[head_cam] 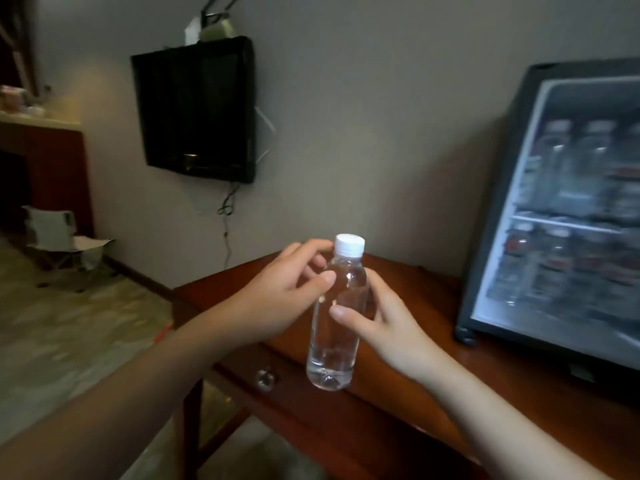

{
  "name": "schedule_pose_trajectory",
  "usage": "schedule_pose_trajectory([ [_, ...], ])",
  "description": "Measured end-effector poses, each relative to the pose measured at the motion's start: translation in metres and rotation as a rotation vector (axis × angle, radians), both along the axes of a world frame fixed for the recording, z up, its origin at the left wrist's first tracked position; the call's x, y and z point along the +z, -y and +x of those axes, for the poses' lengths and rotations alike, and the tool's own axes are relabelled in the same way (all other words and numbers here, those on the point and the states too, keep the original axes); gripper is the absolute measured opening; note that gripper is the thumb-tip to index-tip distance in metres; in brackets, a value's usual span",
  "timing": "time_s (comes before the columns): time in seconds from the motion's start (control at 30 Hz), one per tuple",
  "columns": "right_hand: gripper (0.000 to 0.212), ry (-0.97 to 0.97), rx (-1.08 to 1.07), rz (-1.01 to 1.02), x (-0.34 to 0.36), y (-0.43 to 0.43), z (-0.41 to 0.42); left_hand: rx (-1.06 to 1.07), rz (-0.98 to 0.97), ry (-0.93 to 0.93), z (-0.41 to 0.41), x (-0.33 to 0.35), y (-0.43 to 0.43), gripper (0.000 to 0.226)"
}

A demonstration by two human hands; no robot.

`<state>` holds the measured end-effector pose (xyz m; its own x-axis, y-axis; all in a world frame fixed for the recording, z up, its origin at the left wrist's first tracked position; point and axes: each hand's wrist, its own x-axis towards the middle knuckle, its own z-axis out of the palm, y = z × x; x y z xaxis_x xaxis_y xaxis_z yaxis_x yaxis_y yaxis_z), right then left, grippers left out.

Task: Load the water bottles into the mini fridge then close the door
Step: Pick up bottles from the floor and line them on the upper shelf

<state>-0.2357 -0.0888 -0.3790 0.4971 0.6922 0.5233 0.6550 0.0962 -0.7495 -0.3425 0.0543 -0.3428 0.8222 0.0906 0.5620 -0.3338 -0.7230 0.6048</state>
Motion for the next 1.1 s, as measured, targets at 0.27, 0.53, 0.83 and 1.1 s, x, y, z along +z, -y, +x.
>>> schedule_pose_trajectory([
  [0.27, 0.017, -0.226, -0.345, 0.085, 0.052, 0.091, 0.044, -0.371, -0.133, -0.143, 0.067, 0.002, 0.069, 0.045],
  [0.53, 0.013, -0.331, -0.619, 0.115, 0.105, 0.165, 0.063, -0.432, -0.157, -0.072, 0.138, 0.029, 0.159, 0.072],
  [0.83, 0.028, -0.260, -0.731, 0.010, 0.154, 0.233, 0.104, -0.439, -0.159, 0.070, 0.203, 0.058, 0.239, 0.091],
  [1.1, 0.054, -0.008, -1.092, -0.053, 0.187, 0.250, 0.159, -0.476, -0.266, 0.074, 0.266, 0.083, 0.287, 0.092],
])
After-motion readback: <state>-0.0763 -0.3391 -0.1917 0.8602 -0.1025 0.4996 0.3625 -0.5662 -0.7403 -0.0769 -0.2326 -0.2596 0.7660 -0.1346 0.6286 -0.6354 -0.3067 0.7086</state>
